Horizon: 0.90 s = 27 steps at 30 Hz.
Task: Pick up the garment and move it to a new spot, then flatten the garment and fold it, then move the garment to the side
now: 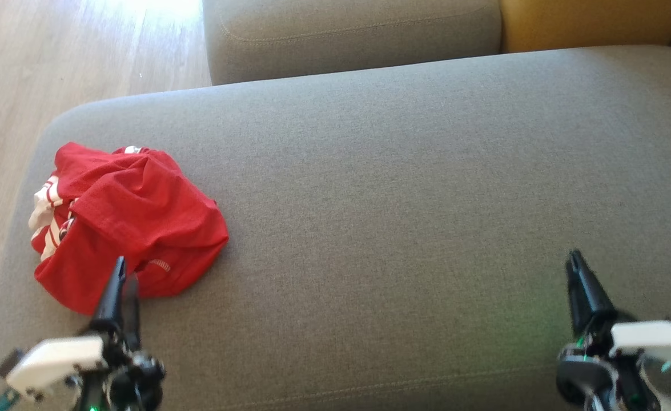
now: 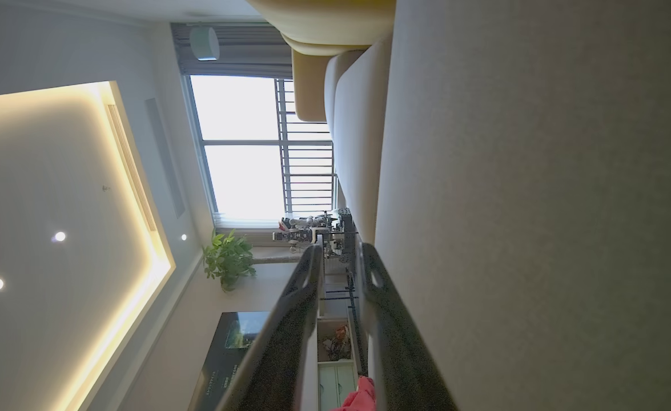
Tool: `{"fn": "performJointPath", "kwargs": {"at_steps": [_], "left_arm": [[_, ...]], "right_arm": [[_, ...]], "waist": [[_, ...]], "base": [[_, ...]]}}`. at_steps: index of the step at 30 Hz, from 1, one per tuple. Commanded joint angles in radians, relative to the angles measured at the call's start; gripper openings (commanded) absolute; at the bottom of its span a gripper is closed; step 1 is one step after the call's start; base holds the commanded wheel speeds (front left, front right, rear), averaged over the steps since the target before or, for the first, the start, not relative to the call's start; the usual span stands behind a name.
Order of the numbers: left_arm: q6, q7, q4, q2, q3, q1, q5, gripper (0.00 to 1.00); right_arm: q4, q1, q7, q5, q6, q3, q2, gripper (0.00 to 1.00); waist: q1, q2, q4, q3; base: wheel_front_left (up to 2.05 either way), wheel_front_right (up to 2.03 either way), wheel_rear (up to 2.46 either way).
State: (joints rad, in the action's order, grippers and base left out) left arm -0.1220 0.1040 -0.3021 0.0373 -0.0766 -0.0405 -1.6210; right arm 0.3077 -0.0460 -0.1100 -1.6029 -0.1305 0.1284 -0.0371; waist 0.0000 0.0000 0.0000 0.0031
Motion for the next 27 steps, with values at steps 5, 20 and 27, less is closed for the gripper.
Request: {"fn": "performJointPath", "kwargs": {"at_steps": [5, 20, 27], "left_arm": [[0.000, -0.008, -0.017, -0.004, 0.002, 0.017, 0.004, 1.00], [-0.001, -0.052, 0.021, -0.002, -0.025, 0.010, 0.074, 1.00], [-0.001, -0.073, 0.063, -0.001, -0.040, 0.003, 0.132, 1.00]], "right_arm": [[0.015, 0.016, 0.008, 0.005, 0.000, -0.004, 0.001, 1.00], [-0.025, 0.009, 0.053, 0.080, 0.000, 0.002, -0.001, 1.00], [-0.067, -0.002, 0.074, 0.191, 0.000, 0.020, -0.002, 1.00]], "waist": [[0.0000, 0.0000, -0.001, -0.001], [0.0000, 0.0000, -0.002, -0.004], [0.0000, 0.0000, -0.001, -0.006]], "base": [[0.00, 0.00, 0.00], [0.00, 0.00, 0.00], [0.00, 0.00, 0.00]]}}
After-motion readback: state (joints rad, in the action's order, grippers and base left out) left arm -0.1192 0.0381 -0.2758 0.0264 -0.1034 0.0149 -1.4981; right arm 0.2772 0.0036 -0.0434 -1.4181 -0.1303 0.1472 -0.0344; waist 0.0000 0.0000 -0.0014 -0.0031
